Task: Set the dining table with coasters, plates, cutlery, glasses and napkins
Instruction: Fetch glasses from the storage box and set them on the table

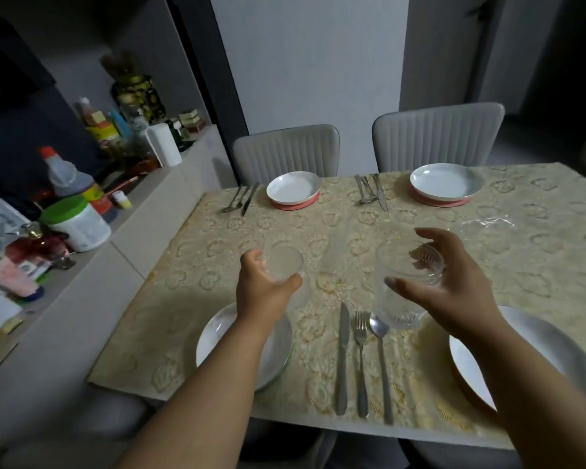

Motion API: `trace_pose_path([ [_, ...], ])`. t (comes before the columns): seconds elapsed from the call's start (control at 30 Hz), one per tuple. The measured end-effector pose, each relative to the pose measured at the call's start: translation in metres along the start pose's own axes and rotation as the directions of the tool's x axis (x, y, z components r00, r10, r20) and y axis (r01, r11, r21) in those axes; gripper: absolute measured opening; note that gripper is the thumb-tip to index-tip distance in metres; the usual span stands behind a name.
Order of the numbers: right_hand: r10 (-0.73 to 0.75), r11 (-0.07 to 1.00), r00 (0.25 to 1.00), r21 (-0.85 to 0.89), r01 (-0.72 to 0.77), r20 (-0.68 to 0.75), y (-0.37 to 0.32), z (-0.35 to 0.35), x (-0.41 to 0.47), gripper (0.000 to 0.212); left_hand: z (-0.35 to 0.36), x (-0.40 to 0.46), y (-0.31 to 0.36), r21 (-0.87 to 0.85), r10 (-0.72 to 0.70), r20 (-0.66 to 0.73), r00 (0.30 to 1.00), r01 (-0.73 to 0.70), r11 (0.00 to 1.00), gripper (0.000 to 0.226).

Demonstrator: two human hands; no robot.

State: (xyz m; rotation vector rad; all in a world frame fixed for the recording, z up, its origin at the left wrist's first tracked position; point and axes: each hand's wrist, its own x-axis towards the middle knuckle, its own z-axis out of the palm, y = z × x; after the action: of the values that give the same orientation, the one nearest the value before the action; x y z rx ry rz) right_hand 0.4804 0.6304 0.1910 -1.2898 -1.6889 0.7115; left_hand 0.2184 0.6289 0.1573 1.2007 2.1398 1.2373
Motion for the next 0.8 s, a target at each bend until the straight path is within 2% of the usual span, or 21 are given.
trace_pose_path([
  [0.27, 0.113, 0.990, 0.993, -0.087, -0.115, -0.028, 0.032, 0.002, 0.004, 0.083, 0.056, 0.043, -0.040, 0.116, -0.046, 0.182, 0.982, 0.024, 0.993, 0.090],
  [0.57, 0.195, 0.974, 0.976, -0.097, -0.204, -0.099, 0.046, 0.005, 0.001, 0.083, 0.079, 0.055, -0.059, 0.202, -0.090, 0.254, 0.963, 0.038, 0.979, 0.085],
  [0.7, 0.230, 0.969, 0.965, -0.060, -0.239, -0.128, 0.051, 0.002, 0.000, 0.082, 0.080, 0.051, -0.043, 0.322, 0.061, 0.142, 0.988, -0.105, 0.941, 0.087],
  [0.8, 0.257, 0.963, 0.950, -0.035, -0.267, -0.179, 0.059, -0.008, 0.003, 0.080, 0.088, 0.040, -0.015, 0.236, 0.129, 0.152, 0.980, -0.163, 0.958, 0.077],
])
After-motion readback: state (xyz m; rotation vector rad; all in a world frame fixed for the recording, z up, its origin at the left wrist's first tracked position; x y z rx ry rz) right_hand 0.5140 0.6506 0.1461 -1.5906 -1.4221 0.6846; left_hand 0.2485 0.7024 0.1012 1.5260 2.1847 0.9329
